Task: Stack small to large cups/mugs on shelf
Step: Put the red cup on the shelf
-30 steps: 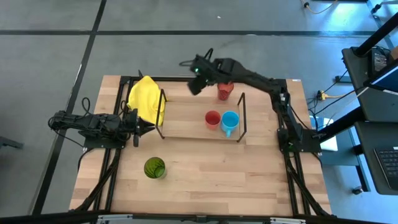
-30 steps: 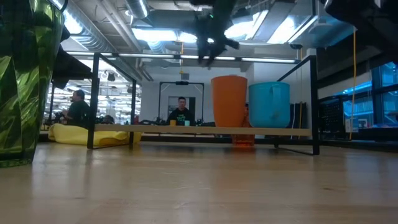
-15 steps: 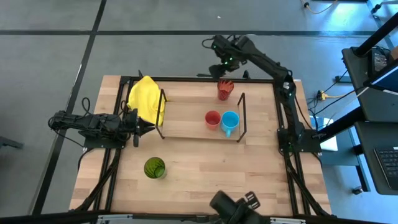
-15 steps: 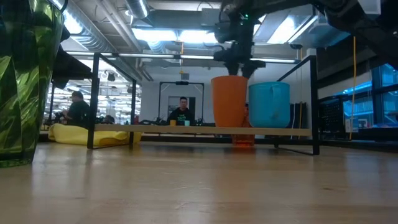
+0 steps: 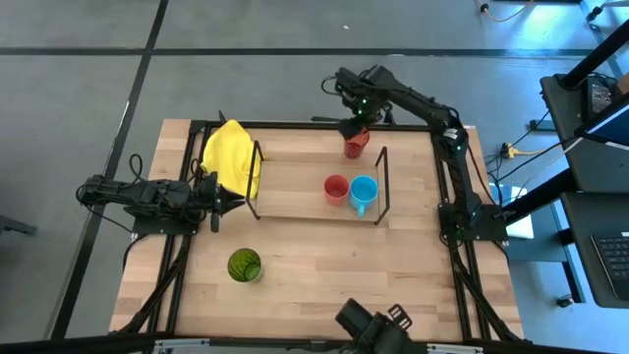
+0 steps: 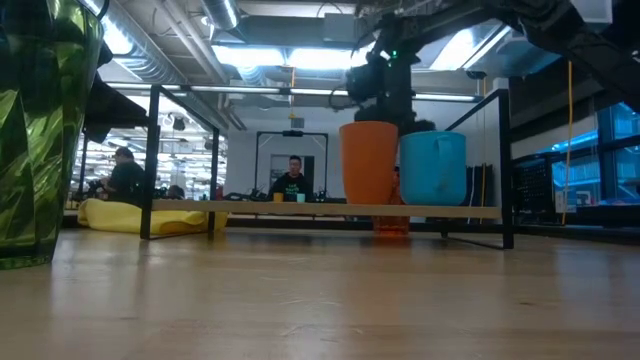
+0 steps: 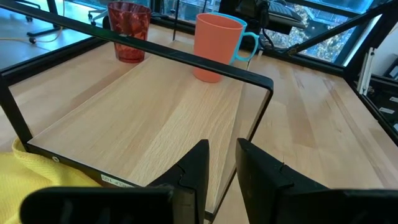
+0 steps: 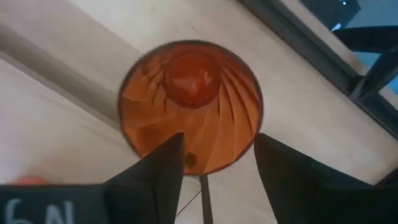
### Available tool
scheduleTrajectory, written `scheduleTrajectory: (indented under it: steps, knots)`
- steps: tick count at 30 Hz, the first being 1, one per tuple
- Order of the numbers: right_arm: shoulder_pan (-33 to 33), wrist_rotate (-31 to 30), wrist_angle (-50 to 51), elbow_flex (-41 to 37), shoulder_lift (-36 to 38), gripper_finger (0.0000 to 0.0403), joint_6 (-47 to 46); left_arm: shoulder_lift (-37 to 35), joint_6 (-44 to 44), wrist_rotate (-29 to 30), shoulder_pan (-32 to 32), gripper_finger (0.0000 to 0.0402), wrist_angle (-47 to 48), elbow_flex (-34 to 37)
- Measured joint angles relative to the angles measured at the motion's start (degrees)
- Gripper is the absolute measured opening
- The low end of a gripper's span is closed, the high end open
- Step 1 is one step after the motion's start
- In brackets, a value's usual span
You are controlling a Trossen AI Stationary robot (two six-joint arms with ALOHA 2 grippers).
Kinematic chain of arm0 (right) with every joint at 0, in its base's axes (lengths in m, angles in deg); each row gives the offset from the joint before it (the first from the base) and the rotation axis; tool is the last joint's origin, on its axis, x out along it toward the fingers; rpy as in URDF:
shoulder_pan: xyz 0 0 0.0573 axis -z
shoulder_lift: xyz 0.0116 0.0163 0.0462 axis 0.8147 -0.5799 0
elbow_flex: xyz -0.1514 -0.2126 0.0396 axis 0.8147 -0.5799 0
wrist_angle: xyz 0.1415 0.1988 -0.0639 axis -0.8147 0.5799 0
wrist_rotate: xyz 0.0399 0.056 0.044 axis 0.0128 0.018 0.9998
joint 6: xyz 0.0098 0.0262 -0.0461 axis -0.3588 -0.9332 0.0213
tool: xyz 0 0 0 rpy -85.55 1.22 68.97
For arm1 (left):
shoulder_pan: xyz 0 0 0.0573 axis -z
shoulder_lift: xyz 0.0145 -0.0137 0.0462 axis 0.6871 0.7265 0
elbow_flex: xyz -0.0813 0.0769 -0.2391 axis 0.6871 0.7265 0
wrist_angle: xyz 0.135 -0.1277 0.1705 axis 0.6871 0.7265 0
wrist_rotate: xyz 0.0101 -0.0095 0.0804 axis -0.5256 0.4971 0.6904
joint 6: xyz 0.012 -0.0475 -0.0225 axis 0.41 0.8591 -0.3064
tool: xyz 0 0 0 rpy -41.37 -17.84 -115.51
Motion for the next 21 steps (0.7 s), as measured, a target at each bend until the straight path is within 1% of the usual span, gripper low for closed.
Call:
scheduleTrajectory:
  steps: [2,6,14,18,21]
  knots:
    - [0.02,-0.1,-0.46,-1.94,0.0,0.0194,1.19,0.0,0.0,0.0,0.0,0.0075,-0.01,0.0]
    - [0.02,-2.3,-3.81,-4.4,0.0,0.0194,2.75,0.0,0.0,0.0,-0.02,0.0075,-0.01,0.0]
    - [0.44,-3.25,-8.23,-5.29,0.09,0.0194,3.25,0.0,0.0,0.0,0.0,0.0075,-0.02,0.0]
    - [0.54,-0.74,-7.99,-4.93,0.09,0.0194,3.04,0.0,0.0,0.0,-0.01,0.0075,-0.02,0.0]
    - [0.2,-0.48,-7.49,-3.94,0.17,0.0194,2.99,0.0,0.0,0.0,0.0,0.0075,-0.01,0.0]
